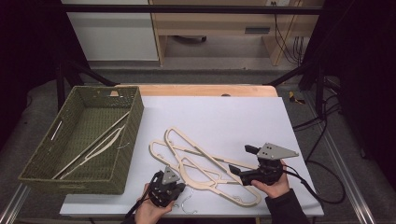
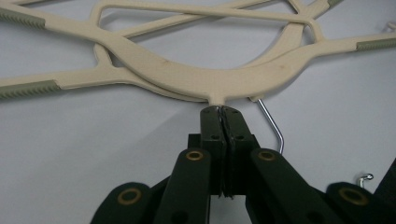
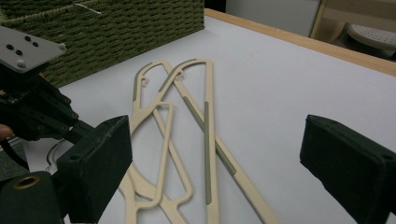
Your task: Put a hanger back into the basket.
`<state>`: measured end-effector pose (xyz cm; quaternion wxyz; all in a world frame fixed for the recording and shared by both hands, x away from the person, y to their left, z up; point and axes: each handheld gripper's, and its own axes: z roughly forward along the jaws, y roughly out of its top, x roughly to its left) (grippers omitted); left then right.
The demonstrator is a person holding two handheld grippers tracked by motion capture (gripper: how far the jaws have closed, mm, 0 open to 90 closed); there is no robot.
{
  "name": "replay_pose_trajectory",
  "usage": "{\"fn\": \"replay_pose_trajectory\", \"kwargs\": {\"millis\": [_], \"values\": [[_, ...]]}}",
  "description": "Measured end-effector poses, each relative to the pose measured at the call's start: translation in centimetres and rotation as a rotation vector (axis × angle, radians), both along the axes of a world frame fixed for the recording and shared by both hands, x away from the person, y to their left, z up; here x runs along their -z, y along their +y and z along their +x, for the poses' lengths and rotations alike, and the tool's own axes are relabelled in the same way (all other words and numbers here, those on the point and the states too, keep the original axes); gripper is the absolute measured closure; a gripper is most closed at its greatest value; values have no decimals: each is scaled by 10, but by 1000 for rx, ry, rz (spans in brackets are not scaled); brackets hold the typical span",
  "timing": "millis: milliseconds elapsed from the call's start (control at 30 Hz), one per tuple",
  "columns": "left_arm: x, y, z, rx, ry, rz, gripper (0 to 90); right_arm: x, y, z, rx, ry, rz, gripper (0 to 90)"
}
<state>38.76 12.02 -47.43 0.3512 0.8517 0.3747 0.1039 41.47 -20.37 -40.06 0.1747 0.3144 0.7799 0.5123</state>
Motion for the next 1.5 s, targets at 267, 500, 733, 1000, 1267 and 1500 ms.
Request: {"fn": "replay_pose_trajectory", "kwargs": {"millis": [267, 500, 733, 1000, 1267, 1500], "values": [[1, -5, -4, 8, -24, 30, 814, 1, 5, 0, -2, 0, 3, 96], [1, -5, -5, 6, -49, 34, 887, 3, 15, -2, -22, 5, -1, 94], [-10, -4, -6, 25, -49, 33, 888, 11, 34, -3, -65, 22, -19, 102], [-33, -4, -8, 59, -74, 47, 888, 24, 64, -6, -129, 60, -64, 130], [-48, -8, -7, 77, -93, 63, 889, 34, 87, -9, -179, 88, -115, 161], [-57, -17, -4, 100, -93, 63, 889, 39, 98, -10, -218, 114, -161, 266]]}}
